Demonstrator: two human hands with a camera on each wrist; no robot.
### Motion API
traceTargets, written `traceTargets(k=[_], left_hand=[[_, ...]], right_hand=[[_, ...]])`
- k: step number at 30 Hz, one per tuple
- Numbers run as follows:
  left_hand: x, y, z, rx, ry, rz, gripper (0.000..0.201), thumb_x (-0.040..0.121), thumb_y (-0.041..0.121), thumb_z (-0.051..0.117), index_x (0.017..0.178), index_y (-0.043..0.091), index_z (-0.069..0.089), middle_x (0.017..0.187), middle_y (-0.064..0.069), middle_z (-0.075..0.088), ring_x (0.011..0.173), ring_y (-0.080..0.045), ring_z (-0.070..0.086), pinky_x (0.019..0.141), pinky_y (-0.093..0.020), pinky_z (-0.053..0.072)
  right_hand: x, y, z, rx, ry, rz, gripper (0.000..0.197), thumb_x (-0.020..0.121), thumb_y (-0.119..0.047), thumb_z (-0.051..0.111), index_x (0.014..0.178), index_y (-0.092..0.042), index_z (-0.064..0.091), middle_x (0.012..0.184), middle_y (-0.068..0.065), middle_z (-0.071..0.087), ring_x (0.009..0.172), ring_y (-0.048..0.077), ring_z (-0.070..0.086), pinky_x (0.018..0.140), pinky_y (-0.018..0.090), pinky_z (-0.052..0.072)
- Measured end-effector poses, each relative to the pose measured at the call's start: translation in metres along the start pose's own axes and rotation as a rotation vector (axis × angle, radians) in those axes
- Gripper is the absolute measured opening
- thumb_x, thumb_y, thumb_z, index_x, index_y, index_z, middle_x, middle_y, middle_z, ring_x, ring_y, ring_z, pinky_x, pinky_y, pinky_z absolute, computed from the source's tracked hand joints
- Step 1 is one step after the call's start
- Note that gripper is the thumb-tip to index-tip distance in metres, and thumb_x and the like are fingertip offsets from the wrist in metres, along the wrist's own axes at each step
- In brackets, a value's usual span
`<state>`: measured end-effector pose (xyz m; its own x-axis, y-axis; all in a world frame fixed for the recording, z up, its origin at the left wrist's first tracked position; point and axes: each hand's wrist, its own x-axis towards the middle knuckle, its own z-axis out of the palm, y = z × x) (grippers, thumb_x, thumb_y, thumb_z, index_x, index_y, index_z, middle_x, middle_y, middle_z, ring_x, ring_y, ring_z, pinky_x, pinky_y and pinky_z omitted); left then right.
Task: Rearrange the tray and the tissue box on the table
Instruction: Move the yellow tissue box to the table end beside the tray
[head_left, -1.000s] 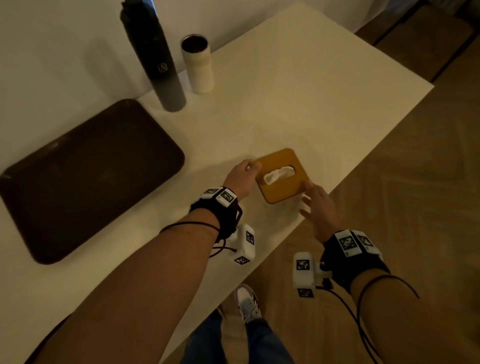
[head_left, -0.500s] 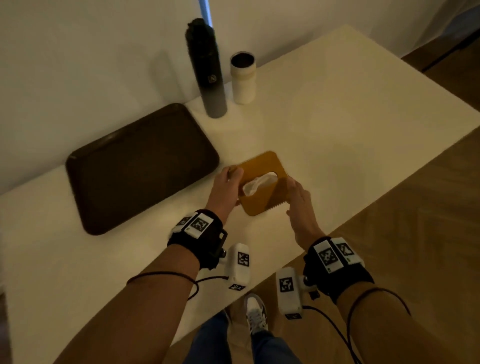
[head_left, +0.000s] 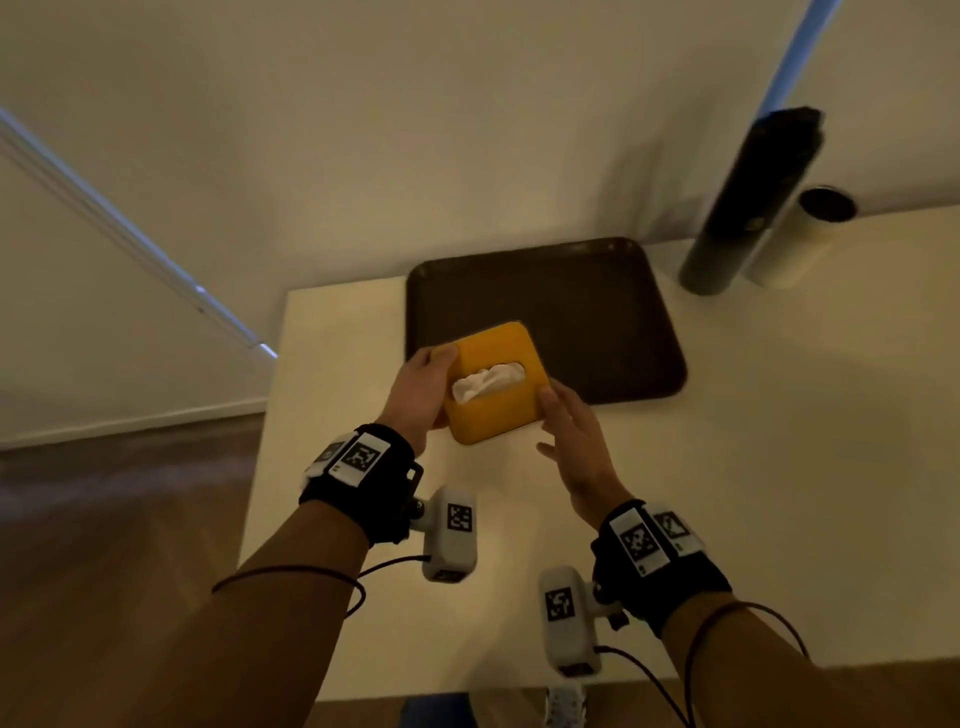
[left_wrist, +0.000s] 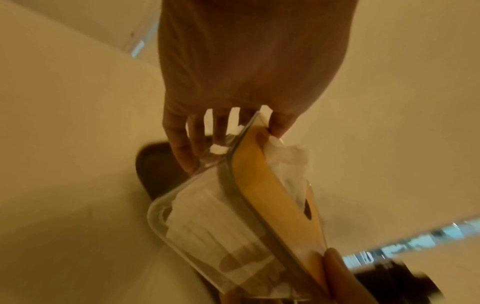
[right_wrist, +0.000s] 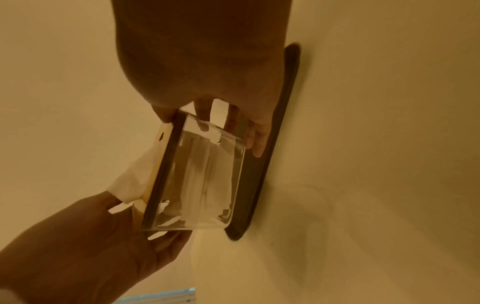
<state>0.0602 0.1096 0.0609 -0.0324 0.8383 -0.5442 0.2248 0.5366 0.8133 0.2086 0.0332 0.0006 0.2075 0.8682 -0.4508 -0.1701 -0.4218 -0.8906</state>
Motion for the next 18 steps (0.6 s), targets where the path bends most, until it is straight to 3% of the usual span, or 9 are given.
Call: traceTargets(k=[2, 5, 7, 9, 10, 14, 18], left_hand=[[0.019, 0.003, -0.037, -0.002, 0.043, 0.026, 0.041, 0.096, 0.04, 0.042, 0.13, 0.018, 0.049, 0.116, -0.004, 0.058, 0.09, -0.018, 0.058, 0.068, -0.032, 0.048], [0.051, 0.008, -0.09, 0.001, 0.09, 0.051, 0.042, 0.094, 0.037, 0.047, 0.129, 0.015, 0.051, 0.124, -0.009, 0.059, 0.098, -0.023, 0.057, 0.076, -0.035, 0.048], [0.073, 0.009, -0.124, -0.001, 0.103, 0.056, 0.039, 0.093, 0.035, 0.049, 0.125, 0.015, 0.053, 0.122, -0.008, 0.059, 0.095, -0.02, 0.057, 0.074, -0.034, 0.047], [0.095, 0.012, -0.155, -0.013, 0.122, 0.045, 0.036, 0.092, 0.034, 0.05, 0.122, 0.014, 0.055, 0.12, -0.008, 0.059, 0.096, -0.021, 0.056, 0.076, -0.034, 0.046], [0.106, 0.013, -0.168, -0.021, 0.127, 0.037, 0.035, 0.092, 0.033, 0.051, 0.121, 0.014, 0.056, 0.119, -0.008, 0.059, 0.096, -0.022, 0.055, 0.076, -0.034, 0.047], [0.145, 0.015, -0.208, -0.058, 0.139, -0.012, 0.025, 0.092, 0.031, 0.051, 0.114, 0.018, 0.054, 0.118, -0.007, 0.057, 0.102, -0.025, 0.054, 0.072, -0.033, 0.049], [0.177, 0.01, -0.226, -0.109, 0.142, -0.056, 0.039, 0.092, 0.029, 0.051, 0.128, 0.013, 0.051, 0.124, -0.009, 0.055, 0.105, -0.027, 0.054, 0.067, -0.032, 0.05]], right_hand=[[0.011, -0.006, 0.04, -0.018, -0.038, -0.014, 0.042, 0.093, -0.052, 0.048, 0.131, -0.035, 0.047, 0.13, 0.001, 0.043, 0.11, 0.017, 0.052, 0.087, 0.036, 0.046], [0.029, -0.014, 0.099, -0.003, -0.089, -0.031, 0.034, 0.093, -0.047, 0.051, 0.124, -0.034, 0.048, 0.127, 0.002, 0.051, 0.102, 0.009, 0.057, 0.07, 0.019, 0.05], [0.045, -0.02, 0.135, -0.007, -0.104, -0.02, 0.039, 0.094, -0.044, 0.05, 0.129, -0.027, 0.048, 0.121, 0.003, 0.057, 0.097, 0.01, 0.06, 0.062, 0.019, 0.055], [0.063, -0.023, 0.17, -0.054, -0.108, -0.006, 0.049, 0.093, -0.05, 0.05, 0.134, -0.023, 0.048, 0.118, 0.004, 0.06, 0.098, 0.017, 0.061, 0.076, 0.037, 0.059], [0.072, -0.025, 0.186, -0.071, -0.11, 0.008, 0.054, 0.09, -0.055, 0.05, 0.135, -0.025, 0.048, 0.123, 0.006, 0.058, 0.103, 0.02, 0.061, 0.081, 0.039, 0.057], [0.109, -0.029, 0.236, -0.105, -0.097, 0.066, 0.056, 0.09, -0.056, 0.049, 0.138, -0.027, 0.046, 0.139, 0.007, 0.045, 0.121, 0.025, 0.05, 0.081, 0.034, 0.047], [0.144, -0.032, 0.262, -0.119, -0.106, 0.112, 0.051, 0.096, -0.047, 0.046, 0.139, -0.021, 0.045, 0.142, 0.009, 0.047, 0.121, 0.024, 0.049, 0.089, 0.039, 0.046]])
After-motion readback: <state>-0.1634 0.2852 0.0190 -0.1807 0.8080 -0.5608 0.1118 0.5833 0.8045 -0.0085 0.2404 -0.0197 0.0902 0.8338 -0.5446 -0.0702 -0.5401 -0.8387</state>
